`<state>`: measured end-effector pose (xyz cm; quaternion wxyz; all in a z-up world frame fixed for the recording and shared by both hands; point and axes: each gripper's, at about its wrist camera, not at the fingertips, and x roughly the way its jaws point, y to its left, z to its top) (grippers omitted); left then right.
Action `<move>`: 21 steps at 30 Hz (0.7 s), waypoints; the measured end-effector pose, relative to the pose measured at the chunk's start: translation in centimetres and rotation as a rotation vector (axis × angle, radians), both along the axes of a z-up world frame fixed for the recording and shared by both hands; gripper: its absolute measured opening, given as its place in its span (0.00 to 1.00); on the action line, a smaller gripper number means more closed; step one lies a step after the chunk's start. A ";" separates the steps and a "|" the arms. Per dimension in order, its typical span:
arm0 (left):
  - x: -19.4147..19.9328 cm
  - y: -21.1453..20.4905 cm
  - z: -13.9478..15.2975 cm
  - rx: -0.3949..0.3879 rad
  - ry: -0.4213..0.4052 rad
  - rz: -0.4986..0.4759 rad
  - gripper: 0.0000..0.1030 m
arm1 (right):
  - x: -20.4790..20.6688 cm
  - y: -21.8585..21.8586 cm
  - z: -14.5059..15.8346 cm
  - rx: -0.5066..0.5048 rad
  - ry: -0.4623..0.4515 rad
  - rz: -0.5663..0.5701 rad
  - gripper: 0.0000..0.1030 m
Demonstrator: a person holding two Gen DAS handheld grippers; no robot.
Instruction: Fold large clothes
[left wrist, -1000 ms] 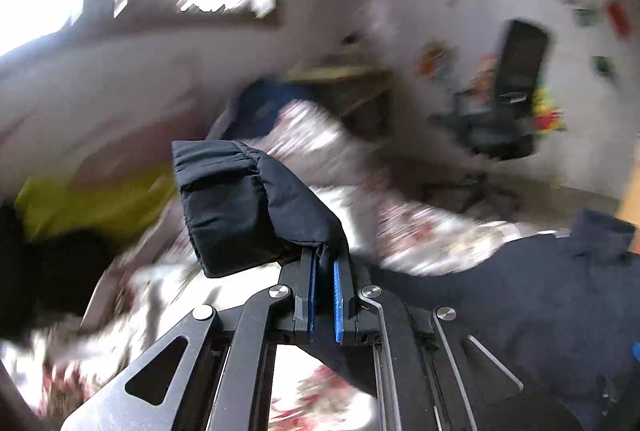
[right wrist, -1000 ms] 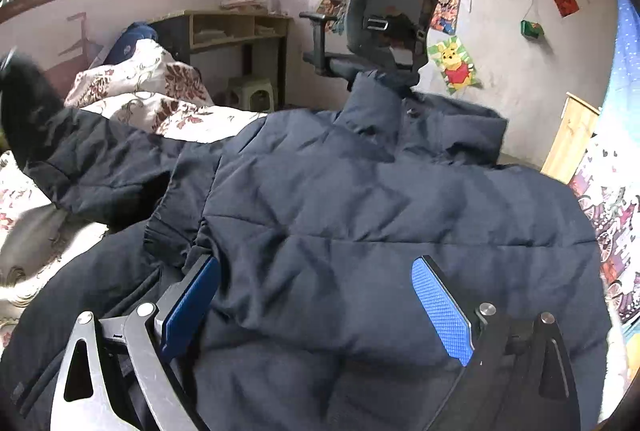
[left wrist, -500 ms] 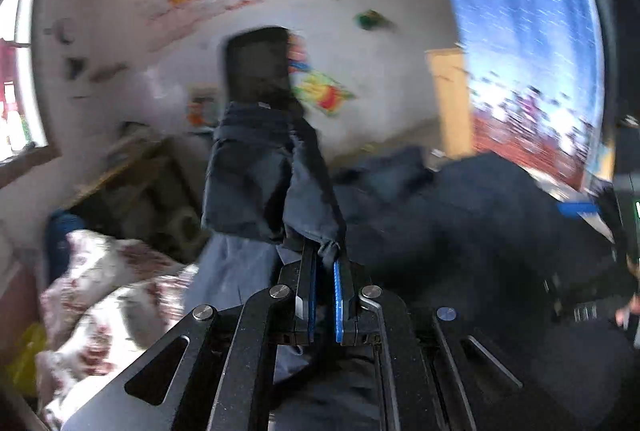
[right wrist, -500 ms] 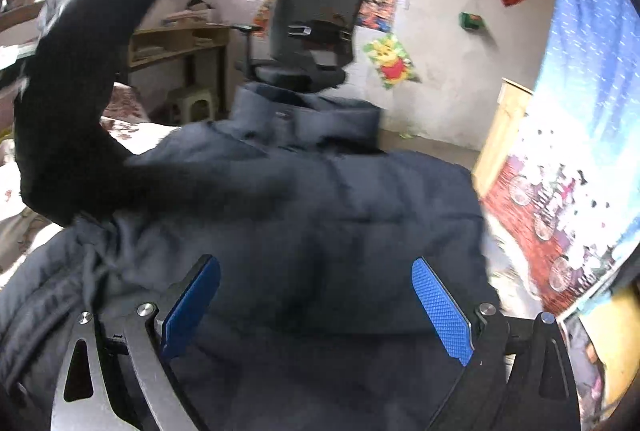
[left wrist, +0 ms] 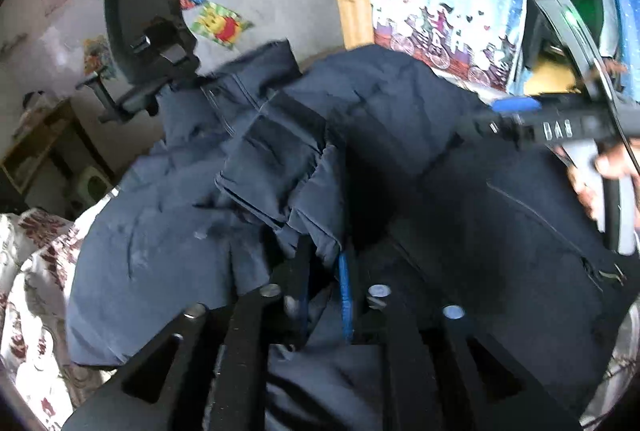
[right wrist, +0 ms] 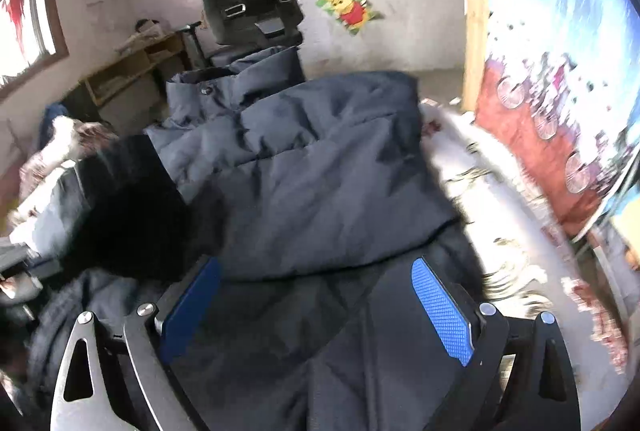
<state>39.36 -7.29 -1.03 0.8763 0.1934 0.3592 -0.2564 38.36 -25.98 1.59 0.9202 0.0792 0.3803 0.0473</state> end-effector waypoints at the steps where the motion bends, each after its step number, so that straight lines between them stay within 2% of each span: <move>1: 0.0 0.2 -0.2 -0.010 0.023 -0.004 0.23 | 0.1 0.0 0.0 0.044 0.005 0.017 0.94; 3: -0.8 0.7 -0.2 -0.018 0.034 0.006 0.44 | 0.3 0.1 -0.1 0.134 0.017 0.051 0.94; 6: -1.5 1.6 0.5 -0.039 0.019 0.016 0.51 | 0.4 0.6 -0.5 0.289 0.043 0.099 0.93; 9: -2.0 2.6 0.8 -0.038 0.003 0.058 0.57 | 0.4 1.1 -1.0 0.402 0.072 0.114 0.93; 12: -2.3 3.8 1.4 -0.044 -0.002 0.108 0.58 | 0.3 1.2 -1.8 0.415 0.108 0.077 0.93; 15: -2.6 5.4 2.0 -0.040 -0.031 0.180 0.63 | 0.0 1.7 -2.8 0.315 0.157 0.031 0.89; 18: -2.6 7.7 2.7 -0.051 -0.055 0.259 0.73 | -0.2 1.9 -4.2 0.303 0.191 0.008 0.78; 19: -2.5 8.5 2.8 -0.066 -0.047 0.274 0.73 | -0.2 1.8 -4.3 0.311 0.186 0.004 0.76; 21: -2.2 10.2 3.3 -0.101 -0.022 0.312 0.73 | -0.1 1.7 -4.5 0.349 0.175 -0.001 0.66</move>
